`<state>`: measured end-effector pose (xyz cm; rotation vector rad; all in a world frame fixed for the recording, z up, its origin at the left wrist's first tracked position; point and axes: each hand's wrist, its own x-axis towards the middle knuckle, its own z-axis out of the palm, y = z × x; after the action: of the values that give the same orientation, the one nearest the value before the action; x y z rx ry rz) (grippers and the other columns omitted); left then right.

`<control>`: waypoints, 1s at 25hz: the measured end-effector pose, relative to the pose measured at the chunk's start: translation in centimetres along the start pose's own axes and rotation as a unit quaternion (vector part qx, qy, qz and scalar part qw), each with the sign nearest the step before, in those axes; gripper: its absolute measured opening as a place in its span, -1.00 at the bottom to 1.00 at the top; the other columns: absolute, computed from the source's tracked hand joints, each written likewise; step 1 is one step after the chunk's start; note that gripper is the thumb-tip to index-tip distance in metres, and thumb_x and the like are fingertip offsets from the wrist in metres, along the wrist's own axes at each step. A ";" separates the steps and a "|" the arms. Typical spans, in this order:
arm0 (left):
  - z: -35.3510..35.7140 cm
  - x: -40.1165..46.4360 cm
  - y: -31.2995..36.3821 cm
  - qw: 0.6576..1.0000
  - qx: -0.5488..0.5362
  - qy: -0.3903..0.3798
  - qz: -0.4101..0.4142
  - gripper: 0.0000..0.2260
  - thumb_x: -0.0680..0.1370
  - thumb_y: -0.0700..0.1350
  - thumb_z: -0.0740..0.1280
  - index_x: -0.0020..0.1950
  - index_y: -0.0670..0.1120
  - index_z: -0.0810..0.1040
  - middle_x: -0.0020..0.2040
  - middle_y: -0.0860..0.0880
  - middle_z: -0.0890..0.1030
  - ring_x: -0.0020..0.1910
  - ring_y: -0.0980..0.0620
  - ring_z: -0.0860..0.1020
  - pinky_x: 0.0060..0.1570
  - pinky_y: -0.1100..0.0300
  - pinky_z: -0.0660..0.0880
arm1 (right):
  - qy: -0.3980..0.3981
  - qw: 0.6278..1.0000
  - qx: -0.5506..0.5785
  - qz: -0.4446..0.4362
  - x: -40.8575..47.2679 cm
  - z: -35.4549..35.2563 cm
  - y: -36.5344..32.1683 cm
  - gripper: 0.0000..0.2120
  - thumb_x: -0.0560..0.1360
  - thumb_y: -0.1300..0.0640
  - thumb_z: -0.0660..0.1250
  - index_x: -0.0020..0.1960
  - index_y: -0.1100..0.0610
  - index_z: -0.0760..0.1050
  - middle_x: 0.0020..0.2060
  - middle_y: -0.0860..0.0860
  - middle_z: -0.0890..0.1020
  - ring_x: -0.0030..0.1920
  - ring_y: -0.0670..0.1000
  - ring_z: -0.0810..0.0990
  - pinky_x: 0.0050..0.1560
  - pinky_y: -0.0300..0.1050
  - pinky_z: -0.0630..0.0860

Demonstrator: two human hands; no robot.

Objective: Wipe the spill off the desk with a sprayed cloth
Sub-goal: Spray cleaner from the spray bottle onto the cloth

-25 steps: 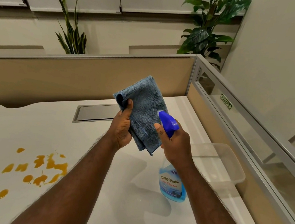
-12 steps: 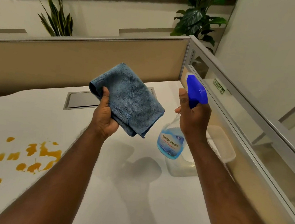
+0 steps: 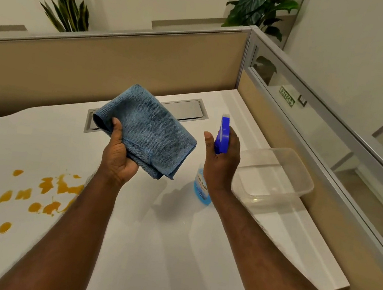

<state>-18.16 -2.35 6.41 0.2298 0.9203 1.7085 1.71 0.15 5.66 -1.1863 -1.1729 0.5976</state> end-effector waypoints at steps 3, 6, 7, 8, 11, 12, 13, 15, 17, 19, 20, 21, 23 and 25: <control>-1.0 -0.3 0.2 1.000 0.000 0.010 -0.001 -0.49 0.53 0.21 0.29 0.33 -0.10 0.49 0.21 -0.08 0.66 0.14 -0.07 0.64 -0.02 -0.09 0.61 | -0.021 0.999 -0.025 -0.008 -0.8 0.9 0.0 -0.56 0.46 0.04 0.44 0.22 0.27 0.46 0.01 0.18 0.62 -0.09 0.05 0.56 -0.03 -0.12 0.59; -1.4 -0.6 0.4 1.000 -0.001 0.009 -0.008 -0.46 0.53 0.21 0.28 0.38 -0.11 0.45 0.28 -0.10 0.61 0.21 -0.10 0.60 0.15 -0.13 0.54 | -0.024 0.999 -0.031 0.009 -0.9 1.7 -0.2 -0.51 0.46 0.00 0.43 0.28 0.24 0.45 0.07 0.18 0.63 -0.04 0.08 0.59 0.02 -0.14 0.58; -1.5 -0.7 0.5 1.000 -0.003 0.006 -0.009 -0.45 0.53 0.20 0.28 0.39 -0.12 0.44 0.29 -0.11 0.60 0.24 -0.12 0.58 0.20 -0.15 0.51 | -0.024 0.999 -0.033 0.017 -0.8 1.8 -0.2 -0.49 0.45 -0.02 0.43 0.29 0.23 0.44 0.08 0.18 0.63 -0.05 0.05 0.57 0.03 -0.13 0.58; -1.7 -0.8 0.6 1.000 -0.004 0.003 -0.010 -0.45 0.53 0.20 0.28 0.40 -0.12 0.44 0.30 -0.11 0.59 0.25 -0.12 0.57 0.23 -0.16 0.49 | -0.025 0.999 -0.037 0.024 -0.8 1.8 -0.1 -0.46 0.44 -0.03 0.44 0.30 0.22 0.43 0.09 0.18 0.62 -0.04 0.02 0.56 0.04 -0.14 0.57; -2.1 -1.0 1.1 1.000 -0.010 -0.005 -0.013 -0.45 0.52 0.20 0.29 0.38 -0.13 0.45 0.29 -0.12 0.60 0.25 -0.13 0.57 0.26 -0.18 0.47 | -0.037 0.998 -0.049 0.032 -1.3 1.6 0.4 -0.33 0.39 -0.04 0.49 0.38 0.19 0.35 0.25 0.15 0.56 0.14 0.07 0.57 0.07 -0.25 0.49; -2.2 -1.2 1.3 1.000 -0.009 -0.006 -0.014 -0.45 0.52 0.20 0.30 0.38 -0.13 0.45 0.28 -0.12 0.61 0.25 -0.13 0.57 0.26 -0.18 0.47 | -0.042 0.997 -0.051 0.033 -1.6 1.3 0.4 -0.27 0.36 -0.05 0.51 0.41 0.18 0.31 0.30 0.13 0.52 0.20 0.07 0.54 0.09 -0.26 0.46; -2.4 -1.4 1.4 1.000 -0.005 -0.007 -0.017 -0.45 0.51 0.20 0.31 0.37 -0.13 0.46 0.26 -0.12 0.62 0.23 -0.13 0.58 0.24 -0.17 0.49 | -0.043 0.997 -0.058 0.032 -2.1 0.9 0.4 -0.20 0.33 -0.07 0.53 0.43 0.16 0.26 0.33 0.12 0.48 0.24 0.06 0.51 0.11 -0.25 0.44; -2.9 -2.0 1.4 1.000 0.005 -0.011 -0.027 -0.46 0.49 0.21 0.33 0.33 -0.12 0.49 0.22 -0.13 0.65 0.18 -0.13 0.62 0.14 -0.15 0.55 | 0.001 0.993 -0.120 -0.003 -3.4 -0.3 0.5 -0.14 0.30 -0.12 0.55 0.43 0.18 0.23 0.32 0.14 0.43 0.25 0.05 0.46 0.15 -0.18 0.43; -3.6 -2.8 1.4 0.999 0.013 -0.020 -0.044 -0.45 0.43 0.22 0.37 0.28 -0.11 0.52 0.18 -0.13 0.67 0.14 -0.12 0.64 0.04 -0.10 0.61 | 0.076 0.981 -0.166 -0.058 -5.7 -2.0 0.9 -0.27 0.32 -0.08 0.52 0.31 0.23 0.30 0.18 0.19 0.44 0.14 0.08 0.46 0.09 -0.14 0.47; -4.3 -3.8 1.3 0.998 0.017 -0.028 -0.056 -0.42 0.38 0.22 0.40 0.27 -0.11 0.52 0.17 -0.13 0.67 0.12 -0.12 0.65 0.00 -0.08 0.62 | 0.088 0.984 -0.125 -0.093 -8.8 -3.1 0.8 -0.53 0.37 0.02 0.45 0.12 0.20 0.34 -0.04 0.16 0.45 -0.05 0.04 0.44 -0.05 -0.20 0.46; -4.8 -4.3 1.2 0.998 0.019 -0.031 -0.059 -0.41 0.38 0.22 0.40 0.28 -0.11 0.52 0.17 -0.14 0.67 0.12 -0.12 0.65 0.00 -0.09 0.62 | 0.055 0.990 -0.088 -0.097 -10.4 -3.2 0.5 -0.65 0.40 0.05 0.40 0.04 0.17 0.35 -0.13 0.13 0.45 -0.13 0.01 0.43 -0.11 -0.23 0.44; -5.3 -4.8 1.1 0.997 0.021 -0.033 -0.063 -0.41 0.39 0.22 0.39 0.29 -0.11 0.51 0.18 -0.14 0.67 0.12 -0.13 0.65 0.02 -0.10 0.62 | 0.011 0.995 -0.057 -0.080 -11.7 -2.9 0.2 -0.75 0.44 0.04 0.36 0.00 0.13 0.37 -0.18 0.10 0.47 -0.18 -0.01 0.44 -0.13 -0.23 0.44; -6.5 -6.2 1.2 0.996 0.024 -0.036 -0.074 -0.39 0.40 0.22 0.38 0.33 -0.13 0.49 0.21 -0.16 0.65 0.16 -0.15 0.63 0.11 -0.13 0.58 | -0.060 0.998 -0.018 0.023 -13.0 -1.7 -1.0 -0.80 0.49 -0.04 0.32 0.00 0.07 0.43 -0.11 0.07 0.56 -0.09 -0.02 0.52 -0.04 -0.16 0.49; -7.9 -7.9 1.6 0.995 0.020 -0.041 -0.087 -0.36 0.41 0.22 0.39 0.36 -0.15 0.47 0.25 -0.19 0.61 0.21 -0.19 0.59 0.20 -0.18 0.52 | -0.126 0.964 0.061 0.228 -12.4 -0.7 -2.1 -0.72 0.52 -0.15 0.29 0.07 0.04 0.49 0.03 0.05 0.60 0.12 0.06 0.55 0.15 0.00 0.51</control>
<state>-21.09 -13.10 4.47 0.2392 0.8886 1.5106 -2.28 -11.52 2.96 -1.3091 -1.0545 1.1817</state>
